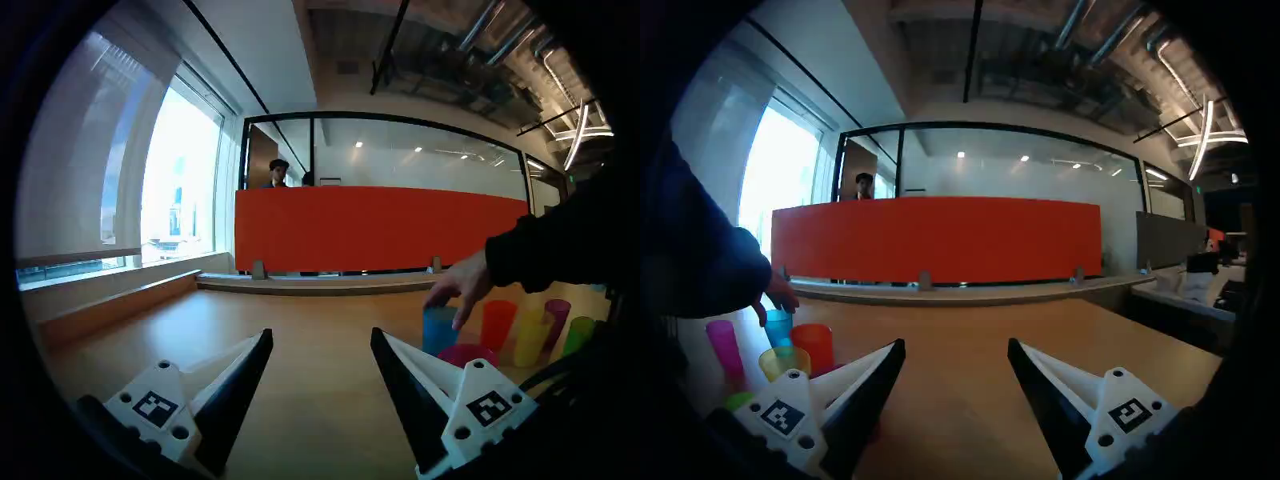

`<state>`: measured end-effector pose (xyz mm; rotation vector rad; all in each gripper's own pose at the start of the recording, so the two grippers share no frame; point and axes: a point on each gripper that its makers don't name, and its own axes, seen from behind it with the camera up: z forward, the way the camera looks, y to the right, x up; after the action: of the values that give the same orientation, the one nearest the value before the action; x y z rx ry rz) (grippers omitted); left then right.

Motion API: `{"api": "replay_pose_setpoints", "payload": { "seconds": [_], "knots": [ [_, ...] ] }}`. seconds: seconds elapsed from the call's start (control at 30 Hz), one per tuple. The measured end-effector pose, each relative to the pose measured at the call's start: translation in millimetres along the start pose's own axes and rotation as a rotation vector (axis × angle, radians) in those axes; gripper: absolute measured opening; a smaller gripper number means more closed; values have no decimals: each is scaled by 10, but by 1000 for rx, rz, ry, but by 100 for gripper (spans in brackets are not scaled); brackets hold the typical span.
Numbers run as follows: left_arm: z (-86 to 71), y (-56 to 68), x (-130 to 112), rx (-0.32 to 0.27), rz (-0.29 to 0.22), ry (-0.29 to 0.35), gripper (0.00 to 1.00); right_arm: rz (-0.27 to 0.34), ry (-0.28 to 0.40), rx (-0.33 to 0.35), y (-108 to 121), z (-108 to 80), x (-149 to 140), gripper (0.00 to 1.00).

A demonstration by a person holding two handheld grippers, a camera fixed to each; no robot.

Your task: Pour water

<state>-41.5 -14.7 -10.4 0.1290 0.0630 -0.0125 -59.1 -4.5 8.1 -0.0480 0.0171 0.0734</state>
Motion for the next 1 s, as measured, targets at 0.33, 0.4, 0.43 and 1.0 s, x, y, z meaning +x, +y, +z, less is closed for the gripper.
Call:
{"api": "replay_pose_setpoints", "payload": {
  "seconds": [0.33, 0.4, 0.43, 1.0],
  "knots": [
    [-11, 1, -4, 0, 0, 0, 90, 0, 0, 0, -1, 8, -5, 99],
    [-10, -1, -5, 0, 0, 0, 90, 0, 0, 0, 0, 11, -6, 100],
    [-8, -2, -5, 0, 0, 0, 90, 0, 0, 0, 0, 12, -6, 99],
    [15, -9, -8, 0, 0, 0, 90, 0, 0, 0, 6, 9, 1, 99]
  ]
}}
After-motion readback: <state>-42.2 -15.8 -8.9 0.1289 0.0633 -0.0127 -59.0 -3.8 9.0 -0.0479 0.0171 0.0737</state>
